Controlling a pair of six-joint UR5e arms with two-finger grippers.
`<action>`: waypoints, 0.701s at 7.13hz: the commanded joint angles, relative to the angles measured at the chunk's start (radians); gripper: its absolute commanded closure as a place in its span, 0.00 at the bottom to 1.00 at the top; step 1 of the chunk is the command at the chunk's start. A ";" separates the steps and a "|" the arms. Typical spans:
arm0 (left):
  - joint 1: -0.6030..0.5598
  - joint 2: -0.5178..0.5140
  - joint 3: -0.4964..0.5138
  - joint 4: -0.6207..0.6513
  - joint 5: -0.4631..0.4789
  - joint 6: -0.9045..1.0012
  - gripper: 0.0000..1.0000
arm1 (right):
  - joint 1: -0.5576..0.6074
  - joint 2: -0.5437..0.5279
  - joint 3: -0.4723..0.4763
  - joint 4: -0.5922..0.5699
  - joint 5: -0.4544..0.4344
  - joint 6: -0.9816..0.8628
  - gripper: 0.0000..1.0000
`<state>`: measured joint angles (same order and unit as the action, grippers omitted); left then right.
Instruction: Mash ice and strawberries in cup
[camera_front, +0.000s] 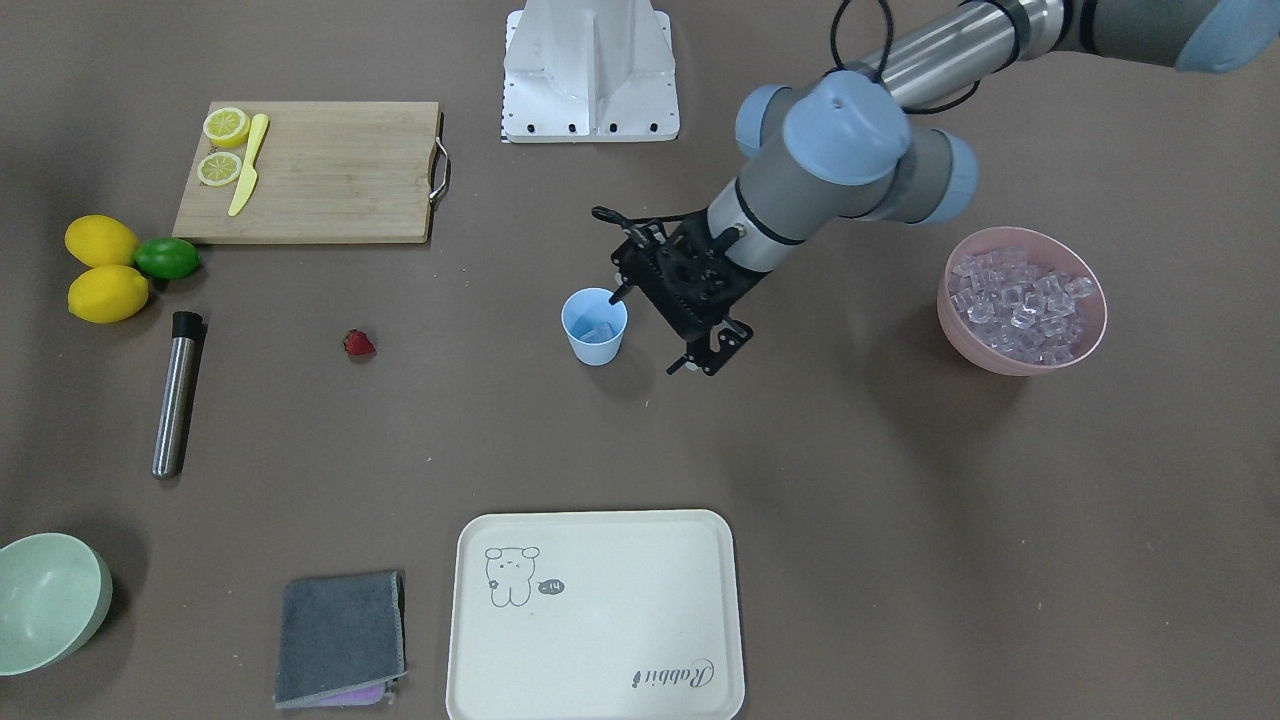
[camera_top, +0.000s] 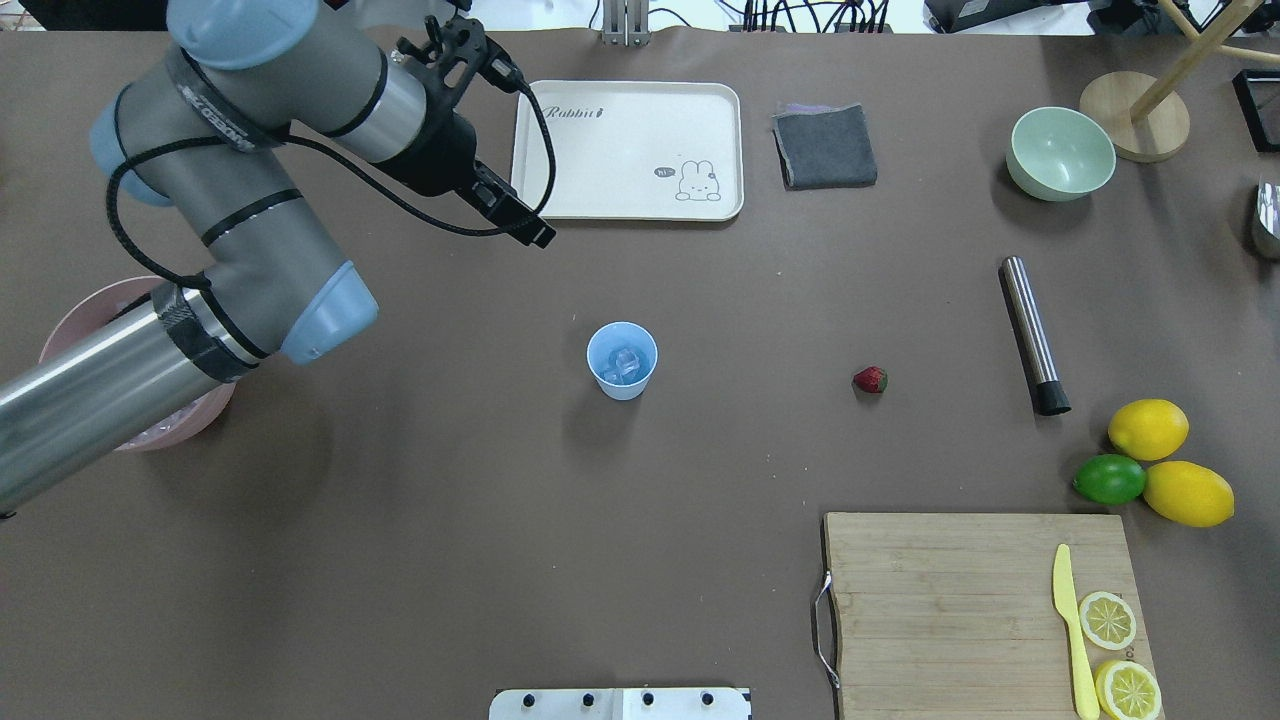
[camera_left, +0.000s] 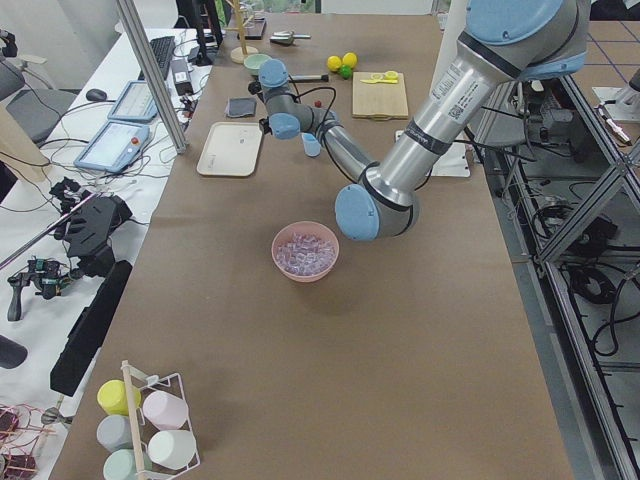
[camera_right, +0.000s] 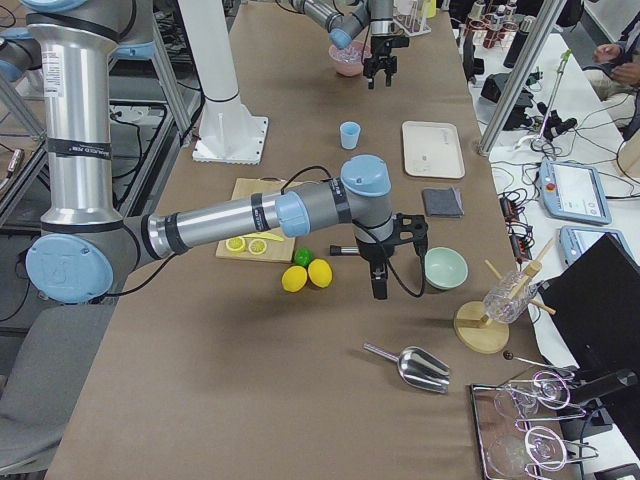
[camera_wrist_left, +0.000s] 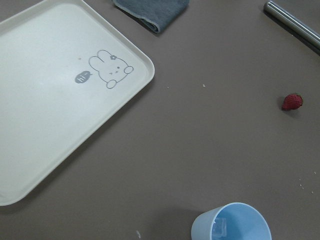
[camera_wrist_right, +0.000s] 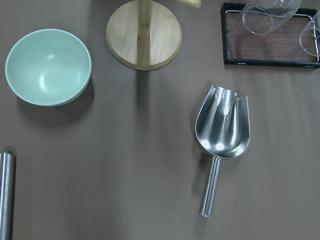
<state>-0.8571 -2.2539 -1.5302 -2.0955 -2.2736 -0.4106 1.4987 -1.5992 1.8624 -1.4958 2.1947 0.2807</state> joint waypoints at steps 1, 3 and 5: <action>-0.119 0.033 -0.046 0.146 -0.014 0.130 0.04 | 0.000 -0.011 0.007 -0.001 0.017 0.002 0.00; -0.250 0.113 -0.219 0.468 -0.006 0.435 0.04 | 0.000 -0.008 0.006 -0.001 0.022 0.002 0.00; -0.333 0.190 -0.265 0.526 0.000 0.458 0.04 | -0.015 0.022 0.003 0.000 0.084 0.005 0.00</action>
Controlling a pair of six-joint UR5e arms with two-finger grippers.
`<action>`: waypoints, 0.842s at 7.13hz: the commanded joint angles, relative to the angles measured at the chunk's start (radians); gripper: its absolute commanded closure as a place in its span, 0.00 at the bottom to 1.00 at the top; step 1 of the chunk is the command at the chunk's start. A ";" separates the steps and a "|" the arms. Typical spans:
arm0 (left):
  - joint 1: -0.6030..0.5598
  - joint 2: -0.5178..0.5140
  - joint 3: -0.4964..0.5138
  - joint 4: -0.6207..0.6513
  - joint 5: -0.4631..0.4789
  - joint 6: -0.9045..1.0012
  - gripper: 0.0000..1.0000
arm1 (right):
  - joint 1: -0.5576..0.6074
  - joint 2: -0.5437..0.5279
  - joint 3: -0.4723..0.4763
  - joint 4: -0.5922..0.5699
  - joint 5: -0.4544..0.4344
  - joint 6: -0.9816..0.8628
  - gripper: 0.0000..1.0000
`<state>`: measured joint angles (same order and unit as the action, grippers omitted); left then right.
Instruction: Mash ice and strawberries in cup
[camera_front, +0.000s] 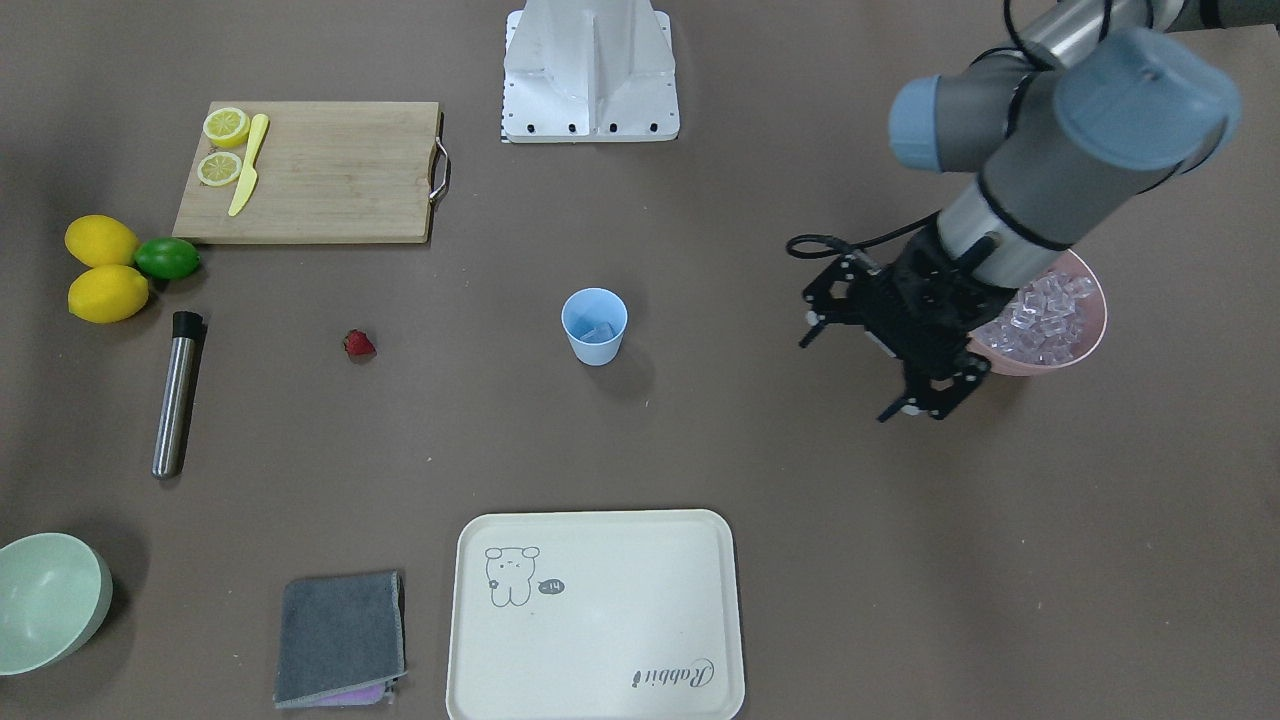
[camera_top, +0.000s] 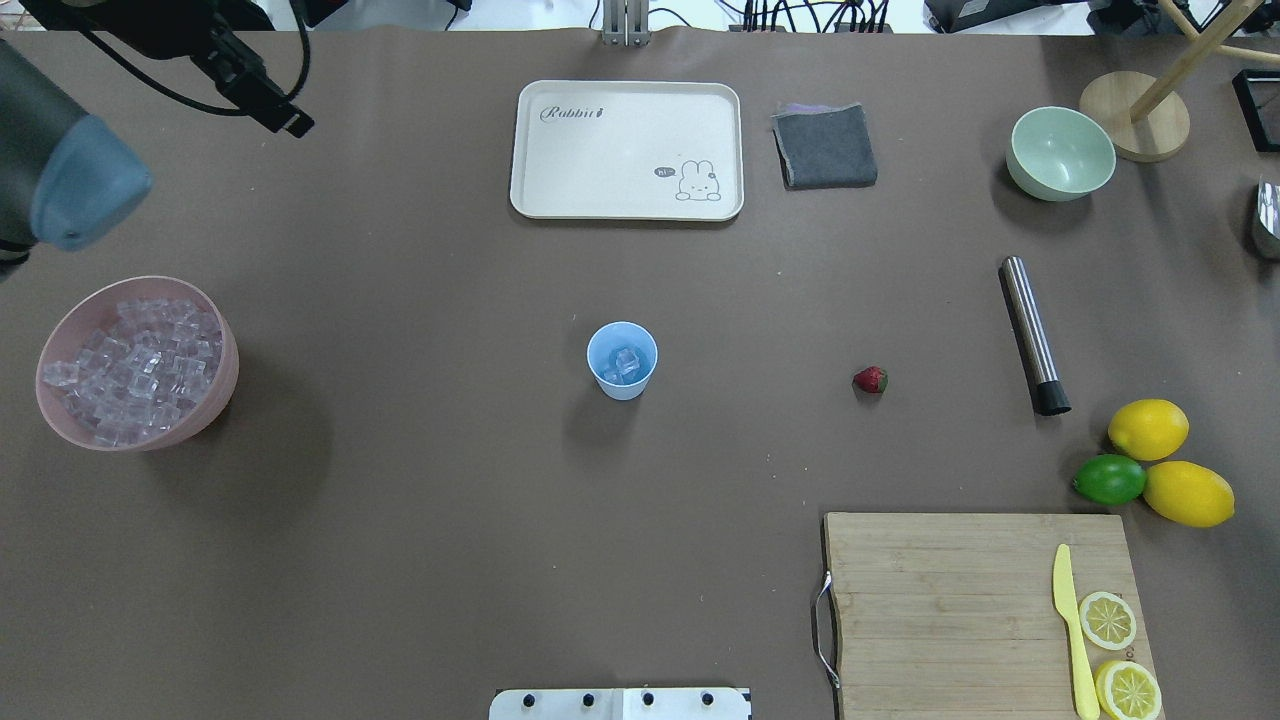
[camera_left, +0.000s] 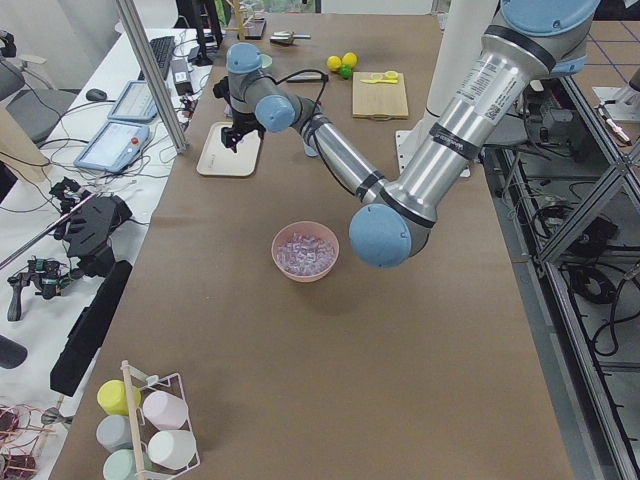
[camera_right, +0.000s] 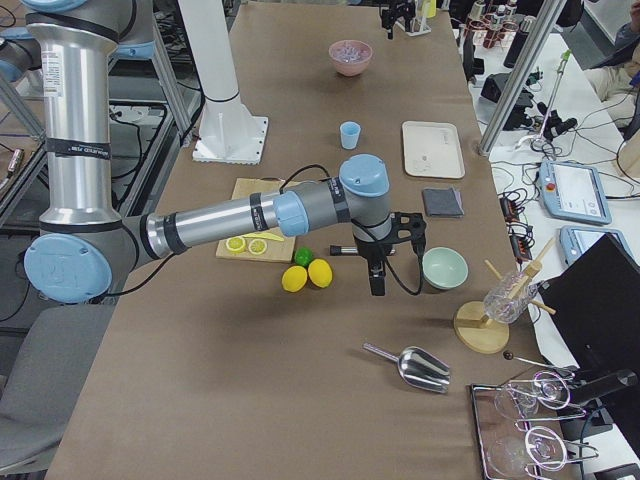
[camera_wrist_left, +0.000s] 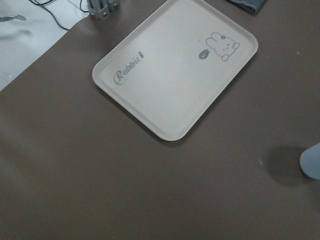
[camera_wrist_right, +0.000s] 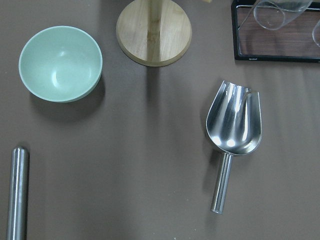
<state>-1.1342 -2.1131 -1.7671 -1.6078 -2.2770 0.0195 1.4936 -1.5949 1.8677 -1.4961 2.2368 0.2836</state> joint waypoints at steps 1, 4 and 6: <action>-0.114 0.088 -0.026 0.039 0.004 0.049 0.04 | -0.068 0.053 -0.001 0.000 0.049 0.076 0.00; -0.260 0.165 -0.006 0.145 0.008 0.220 0.03 | -0.278 0.193 -0.008 0.028 0.002 0.332 0.00; -0.262 0.198 0.000 0.169 0.108 0.232 0.03 | -0.378 0.242 -0.010 0.071 -0.032 0.434 0.01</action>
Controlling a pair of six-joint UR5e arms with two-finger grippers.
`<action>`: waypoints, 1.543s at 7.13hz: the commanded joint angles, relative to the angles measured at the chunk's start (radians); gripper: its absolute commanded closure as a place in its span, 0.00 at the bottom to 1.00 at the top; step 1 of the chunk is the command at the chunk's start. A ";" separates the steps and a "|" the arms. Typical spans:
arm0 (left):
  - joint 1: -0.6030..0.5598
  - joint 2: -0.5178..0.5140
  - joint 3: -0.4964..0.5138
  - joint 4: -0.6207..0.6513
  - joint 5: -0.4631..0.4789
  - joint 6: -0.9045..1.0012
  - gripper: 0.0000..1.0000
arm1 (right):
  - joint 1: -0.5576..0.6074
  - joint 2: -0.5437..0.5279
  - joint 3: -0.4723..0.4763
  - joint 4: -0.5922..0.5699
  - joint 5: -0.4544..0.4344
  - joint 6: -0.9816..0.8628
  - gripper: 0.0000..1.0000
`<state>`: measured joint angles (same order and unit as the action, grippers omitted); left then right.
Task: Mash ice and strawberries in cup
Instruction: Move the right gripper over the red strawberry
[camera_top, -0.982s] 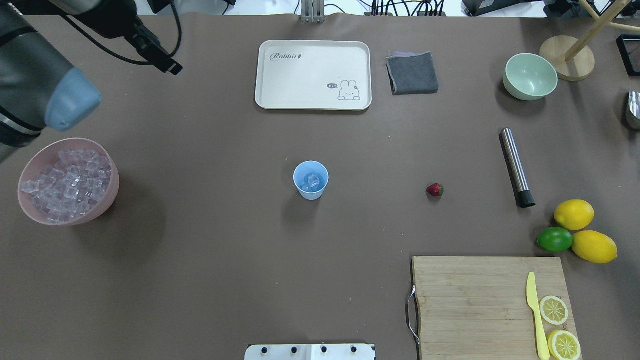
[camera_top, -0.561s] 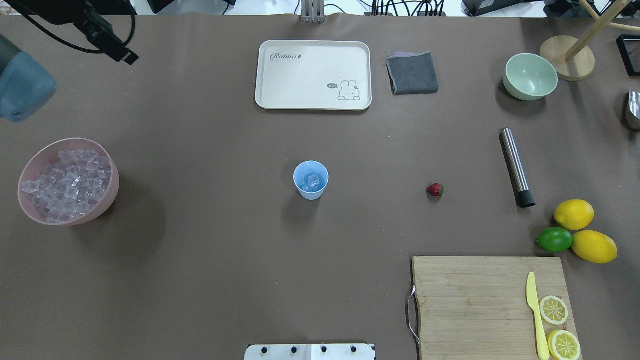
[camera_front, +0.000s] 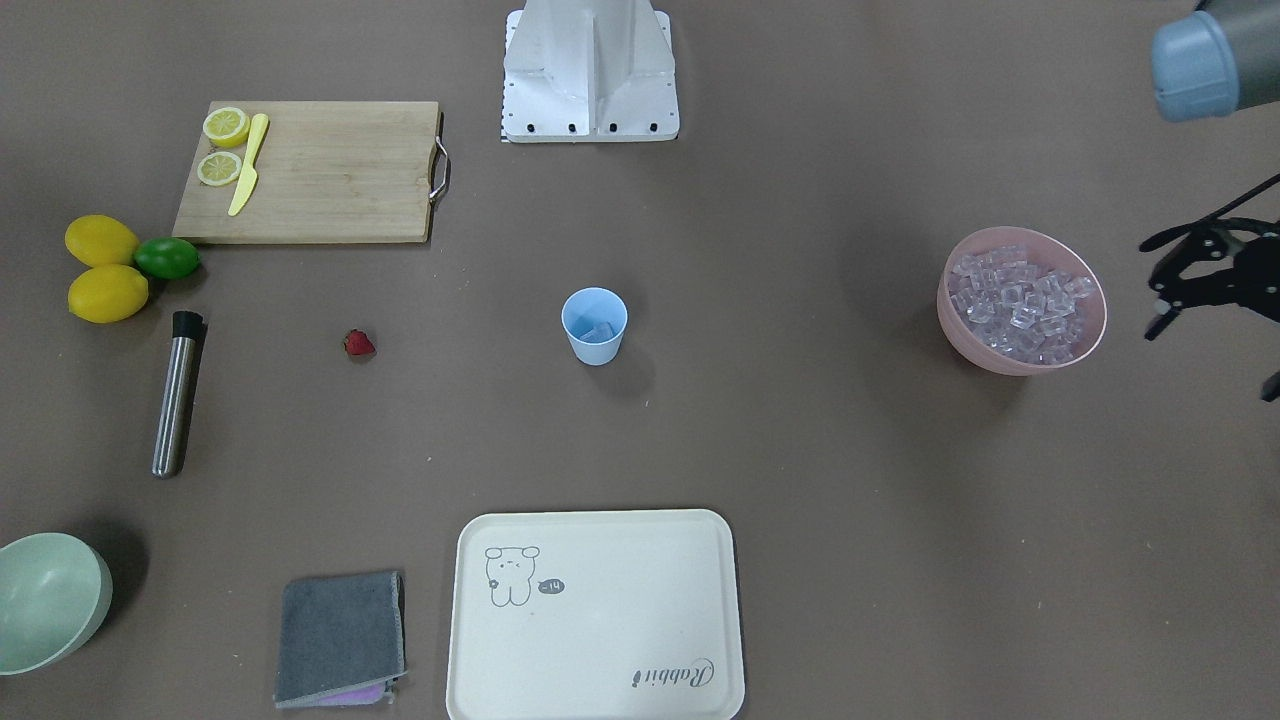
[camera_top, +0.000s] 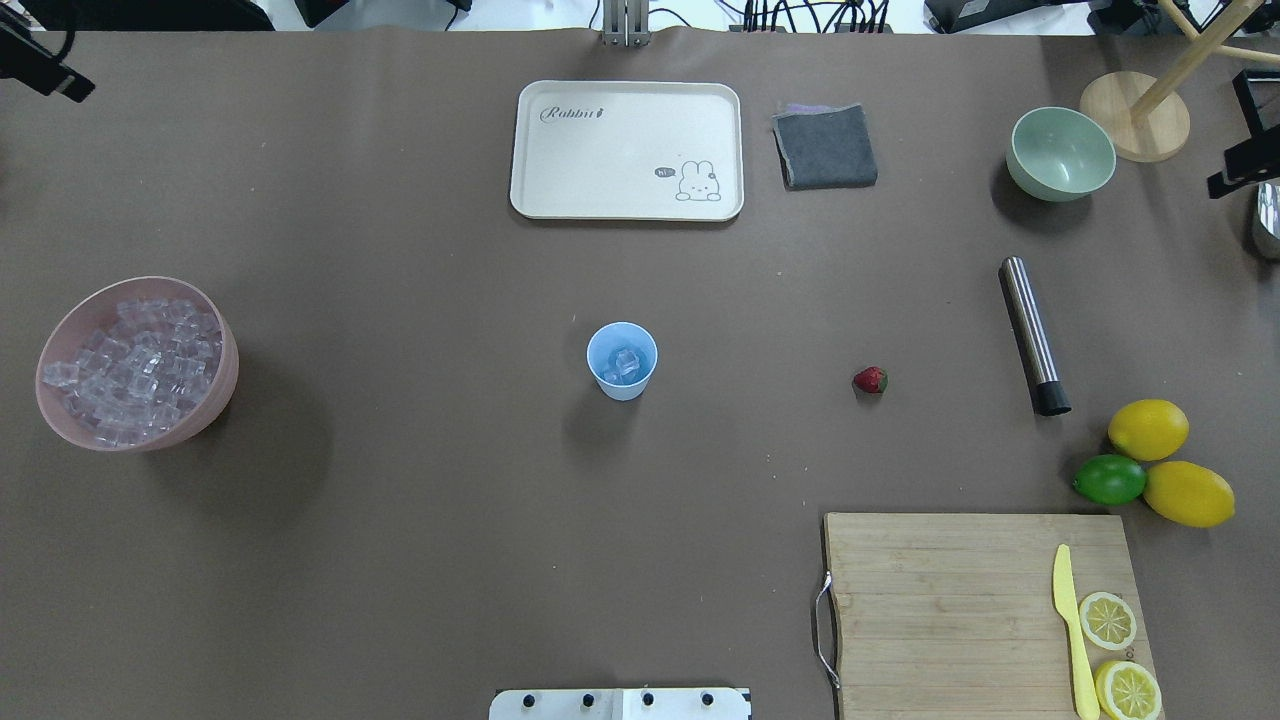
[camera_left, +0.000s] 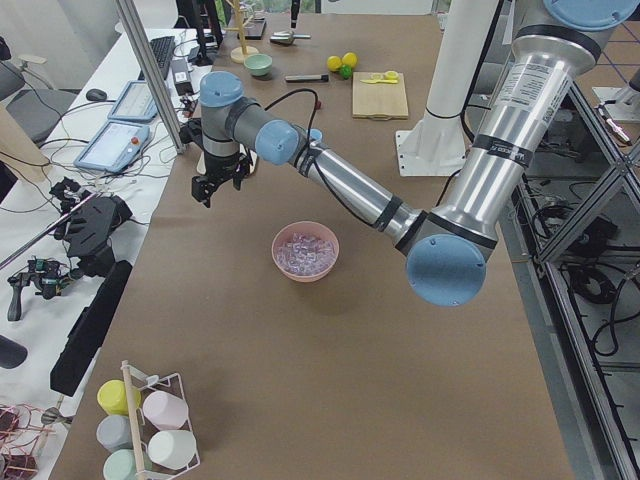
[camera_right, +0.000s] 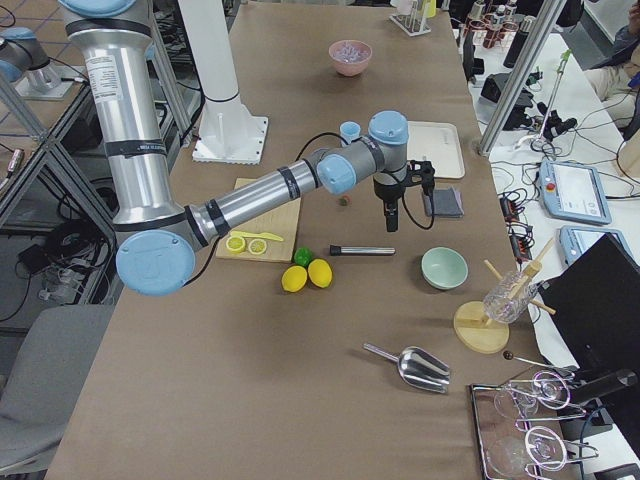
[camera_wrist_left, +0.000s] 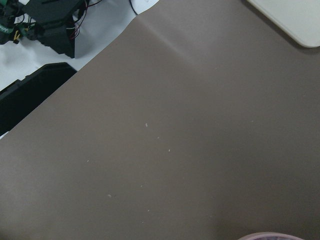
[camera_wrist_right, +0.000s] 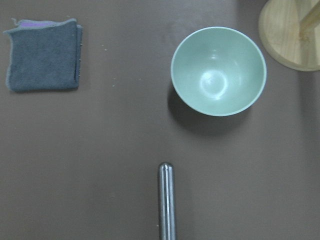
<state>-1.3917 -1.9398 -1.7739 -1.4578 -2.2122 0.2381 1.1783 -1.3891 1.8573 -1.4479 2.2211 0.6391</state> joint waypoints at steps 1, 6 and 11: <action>-0.006 0.036 -0.002 0.019 0.042 0.017 0.03 | -0.128 0.085 0.002 0.023 -0.053 0.171 0.00; -0.001 0.013 -0.002 0.017 0.043 0.017 0.03 | -0.380 0.101 -0.007 0.023 -0.173 0.351 0.00; -0.001 0.015 -0.009 0.008 0.045 0.018 0.03 | -0.502 0.116 -0.064 0.023 -0.254 0.471 0.01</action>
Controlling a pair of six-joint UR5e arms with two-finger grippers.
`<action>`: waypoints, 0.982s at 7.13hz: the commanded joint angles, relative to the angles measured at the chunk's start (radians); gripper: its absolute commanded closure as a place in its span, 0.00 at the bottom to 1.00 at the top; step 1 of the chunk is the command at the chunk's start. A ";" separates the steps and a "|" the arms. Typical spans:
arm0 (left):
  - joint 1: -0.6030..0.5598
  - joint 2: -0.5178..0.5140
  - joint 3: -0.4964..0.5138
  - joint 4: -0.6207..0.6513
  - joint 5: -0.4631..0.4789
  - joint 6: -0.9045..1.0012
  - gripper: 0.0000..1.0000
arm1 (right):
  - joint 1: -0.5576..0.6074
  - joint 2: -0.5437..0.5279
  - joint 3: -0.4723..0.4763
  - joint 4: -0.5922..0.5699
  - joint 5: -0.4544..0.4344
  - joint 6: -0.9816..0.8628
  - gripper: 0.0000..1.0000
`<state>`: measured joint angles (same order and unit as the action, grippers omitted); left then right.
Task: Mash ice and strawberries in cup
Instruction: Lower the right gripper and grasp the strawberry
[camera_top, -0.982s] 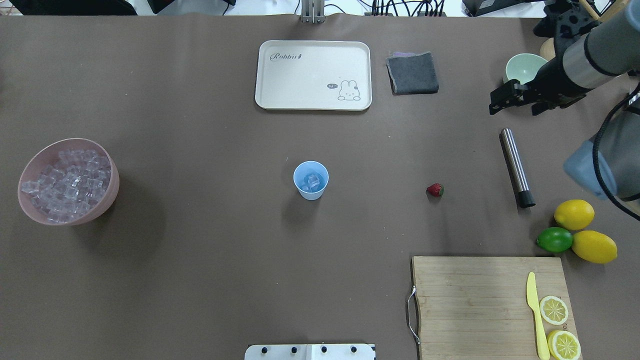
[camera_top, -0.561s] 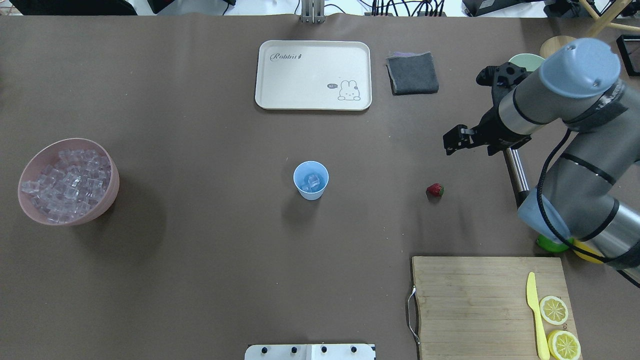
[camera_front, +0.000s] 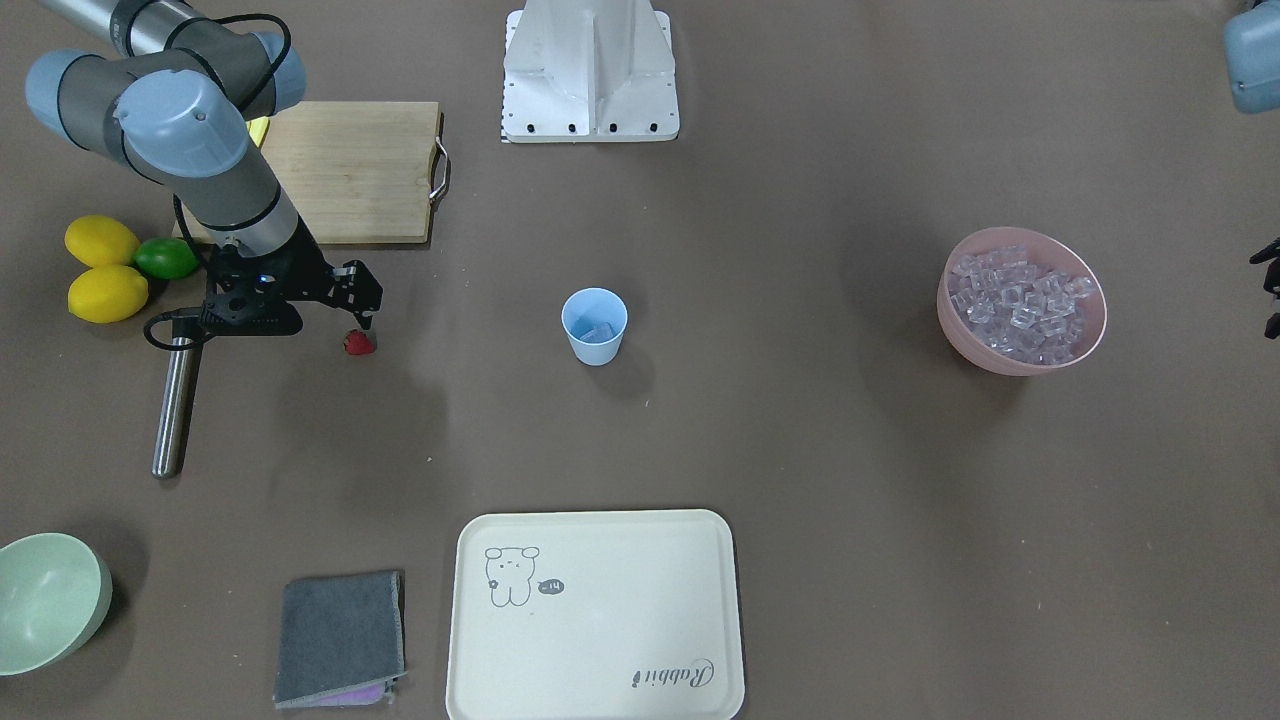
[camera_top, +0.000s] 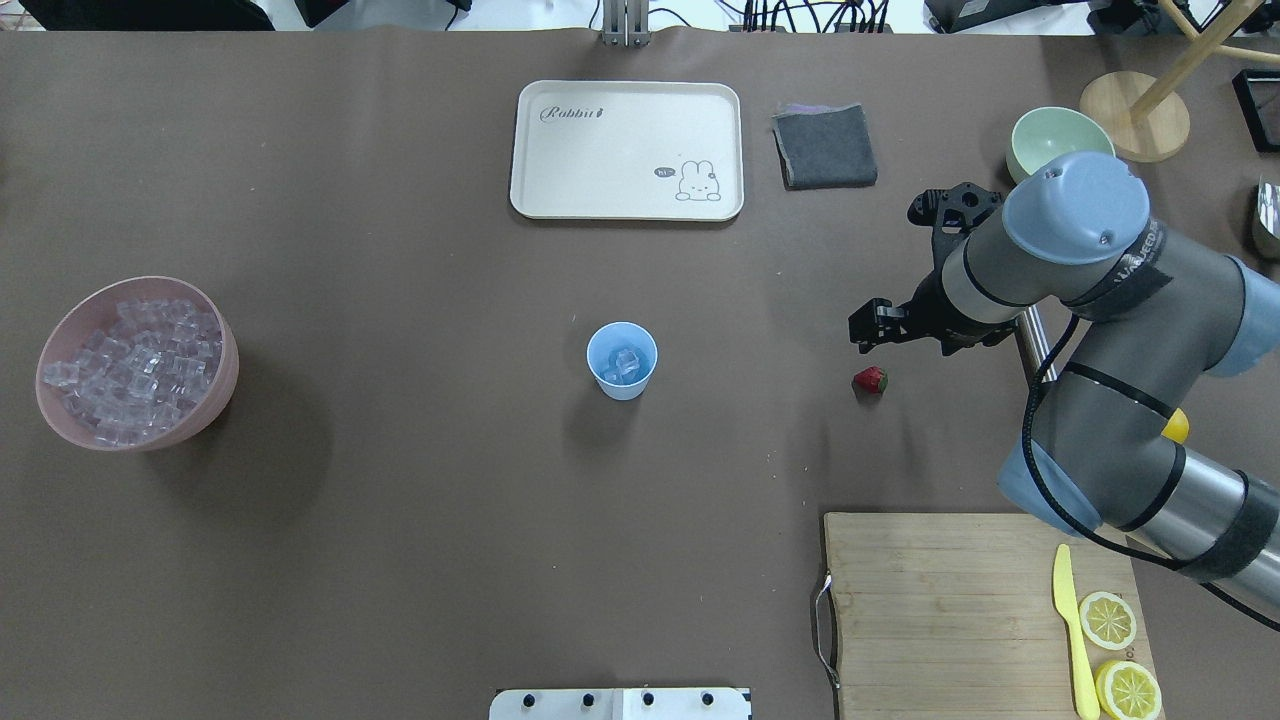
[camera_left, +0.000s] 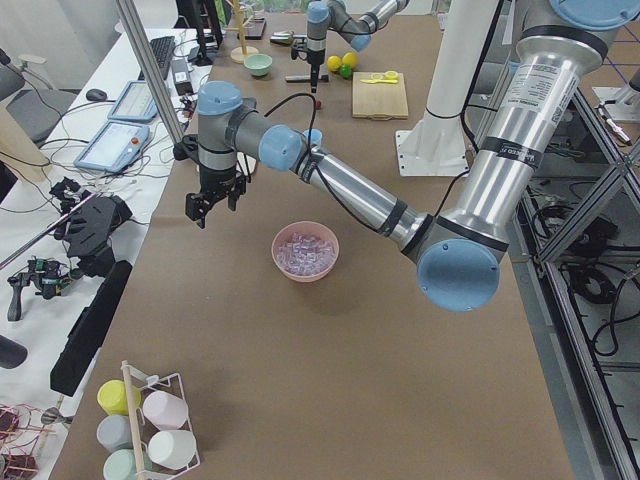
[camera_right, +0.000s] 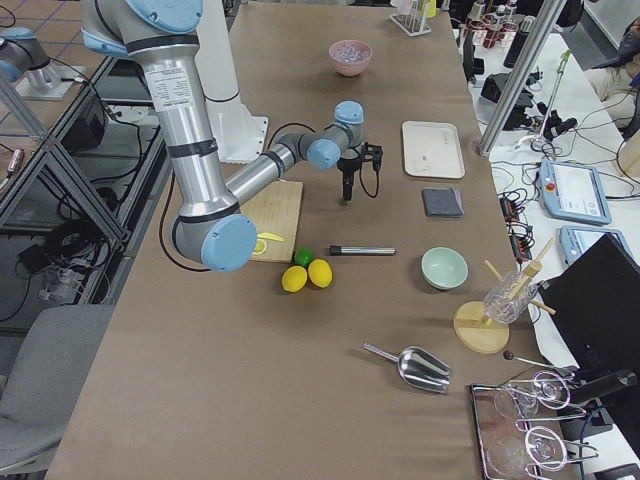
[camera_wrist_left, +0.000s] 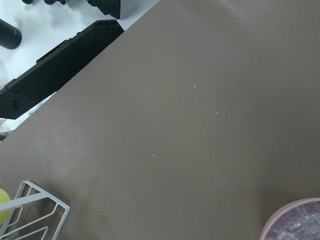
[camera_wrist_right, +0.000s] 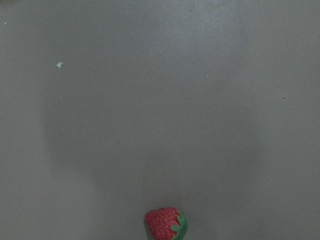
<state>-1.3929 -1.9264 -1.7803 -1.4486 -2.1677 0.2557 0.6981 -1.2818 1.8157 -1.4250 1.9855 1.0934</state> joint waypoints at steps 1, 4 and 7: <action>-0.002 0.001 -0.002 -0.003 0.014 0.016 0.03 | -0.037 0.009 -0.032 0.000 -0.027 0.025 0.01; 0.000 0.004 -0.002 -0.003 0.059 0.059 0.03 | -0.068 0.024 -0.065 0.000 -0.056 0.054 0.02; -0.002 0.020 -0.024 -0.003 0.052 0.059 0.03 | -0.077 0.035 -0.095 0.001 -0.082 0.051 0.13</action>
<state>-1.3941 -1.9124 -1.7984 -1.4505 -2.1126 0.3143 0.6228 -1.2539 1.7236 -1.4237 1.9078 1.1426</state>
